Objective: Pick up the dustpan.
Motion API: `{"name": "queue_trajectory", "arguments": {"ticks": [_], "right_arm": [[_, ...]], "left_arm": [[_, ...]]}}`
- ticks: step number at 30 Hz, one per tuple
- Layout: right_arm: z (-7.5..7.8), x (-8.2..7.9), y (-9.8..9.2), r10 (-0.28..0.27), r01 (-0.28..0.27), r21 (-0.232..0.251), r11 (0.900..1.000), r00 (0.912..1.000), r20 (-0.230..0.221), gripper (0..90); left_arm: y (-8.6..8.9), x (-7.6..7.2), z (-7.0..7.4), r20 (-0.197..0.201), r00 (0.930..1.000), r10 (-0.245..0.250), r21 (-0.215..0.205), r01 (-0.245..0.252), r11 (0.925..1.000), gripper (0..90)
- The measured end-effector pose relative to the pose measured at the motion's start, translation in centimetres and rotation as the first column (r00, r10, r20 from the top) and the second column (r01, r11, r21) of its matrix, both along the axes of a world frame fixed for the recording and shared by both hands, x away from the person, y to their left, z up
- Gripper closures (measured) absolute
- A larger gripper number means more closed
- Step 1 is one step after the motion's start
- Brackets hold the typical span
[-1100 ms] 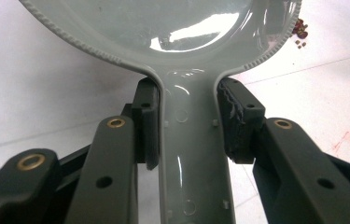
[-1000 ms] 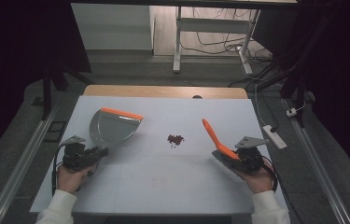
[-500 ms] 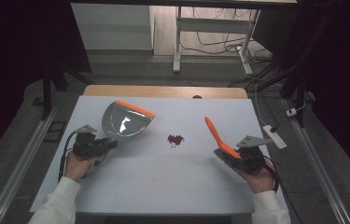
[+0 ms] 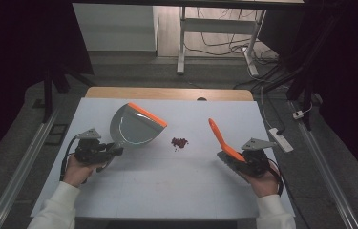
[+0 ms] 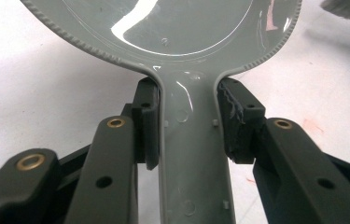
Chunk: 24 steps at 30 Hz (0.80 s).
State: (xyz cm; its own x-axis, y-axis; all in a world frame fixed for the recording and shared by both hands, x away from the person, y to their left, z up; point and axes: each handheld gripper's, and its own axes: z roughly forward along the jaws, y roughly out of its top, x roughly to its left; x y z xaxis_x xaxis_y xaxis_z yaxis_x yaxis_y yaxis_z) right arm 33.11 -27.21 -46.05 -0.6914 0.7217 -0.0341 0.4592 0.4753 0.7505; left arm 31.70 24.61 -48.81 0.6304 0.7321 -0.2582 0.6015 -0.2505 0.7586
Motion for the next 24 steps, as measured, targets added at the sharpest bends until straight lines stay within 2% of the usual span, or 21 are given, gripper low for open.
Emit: {"name": "queue_trajectory", "arguments": {"ticks": [2,7,13,24], "right_arm": [[-0.1,0.1,0.0,0.0,0.0,-0.002,1.0,1.0,-0.001,70.1],[-0.1,0.2,-0.1,-0.016,0.016,0.003,1.0,0.9999,0.006,70.0],[0.1,0.3,0.1,-0.027,0.027,0.014,1.0,0.9996,0.012,70.1],[0.2,1.1,0.9,-0.026,0.026,0.022,0.999,0.9995,0.019,70.1]], "left_arm": [[0.0,-0.1,0.1,-0.003,0.9999,-0.016,-0.009,0.016,0.9998,62.4],[-0.3,-0.3,0.1,-0.004,0.9988,-0.049,0.006,0.049,0.9988,62.3],[-0.6,-0.7,0.1,0.002,0.9941,-0.108,0.027,0.108,0.9937,62.3],[-0.7,-1.0,0.3,-0.021,0.9906,-0.135,0.045,0.136,0.9896,62.3]]}}
